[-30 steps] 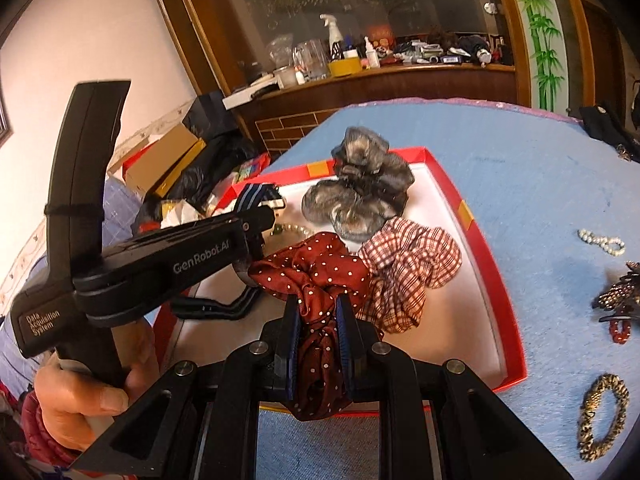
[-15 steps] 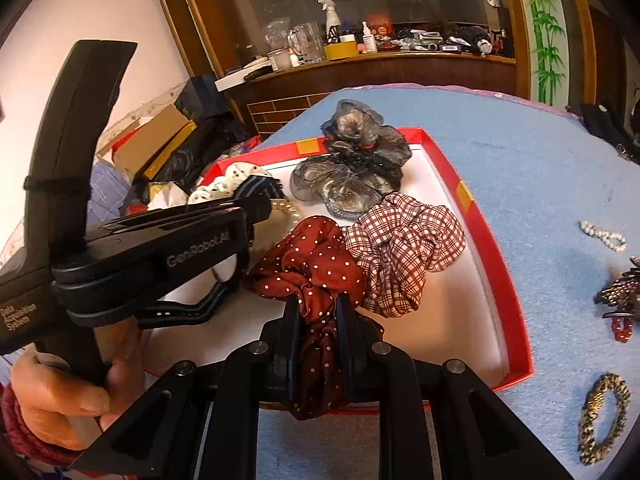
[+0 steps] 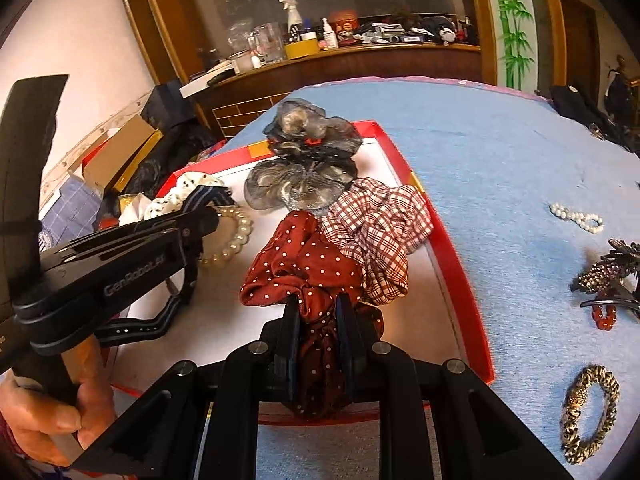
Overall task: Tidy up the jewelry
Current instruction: 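Lower the watch and red scrunchie into the box and open both tools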
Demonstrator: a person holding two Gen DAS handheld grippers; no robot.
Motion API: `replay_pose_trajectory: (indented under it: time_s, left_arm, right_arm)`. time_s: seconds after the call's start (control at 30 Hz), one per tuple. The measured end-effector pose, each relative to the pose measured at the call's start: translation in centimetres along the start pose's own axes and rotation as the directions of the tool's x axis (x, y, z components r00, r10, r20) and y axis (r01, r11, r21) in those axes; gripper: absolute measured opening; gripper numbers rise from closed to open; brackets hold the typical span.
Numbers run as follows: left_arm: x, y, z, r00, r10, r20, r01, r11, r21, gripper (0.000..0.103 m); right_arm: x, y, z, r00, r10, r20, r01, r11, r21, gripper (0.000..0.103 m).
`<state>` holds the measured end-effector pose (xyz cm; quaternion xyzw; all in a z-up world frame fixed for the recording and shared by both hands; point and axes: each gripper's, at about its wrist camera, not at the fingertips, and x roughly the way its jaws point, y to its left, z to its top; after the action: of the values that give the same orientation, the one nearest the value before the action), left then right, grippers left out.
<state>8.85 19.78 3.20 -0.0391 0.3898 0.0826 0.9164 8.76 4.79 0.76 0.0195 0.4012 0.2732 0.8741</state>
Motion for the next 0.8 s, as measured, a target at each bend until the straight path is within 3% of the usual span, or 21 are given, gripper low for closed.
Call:
replay_pose_trajectory:
  time_s: [0.8]
  left_arm:
    - [-0.20,-0.21,0.23,1.000,0.022,0.009,-0.023,1.000,0.017,0.019]
  right_arm:
    - [-0.33,0.04,0.05,1.000,0.000,0.000,0.000,1.000,0.013,0.025]
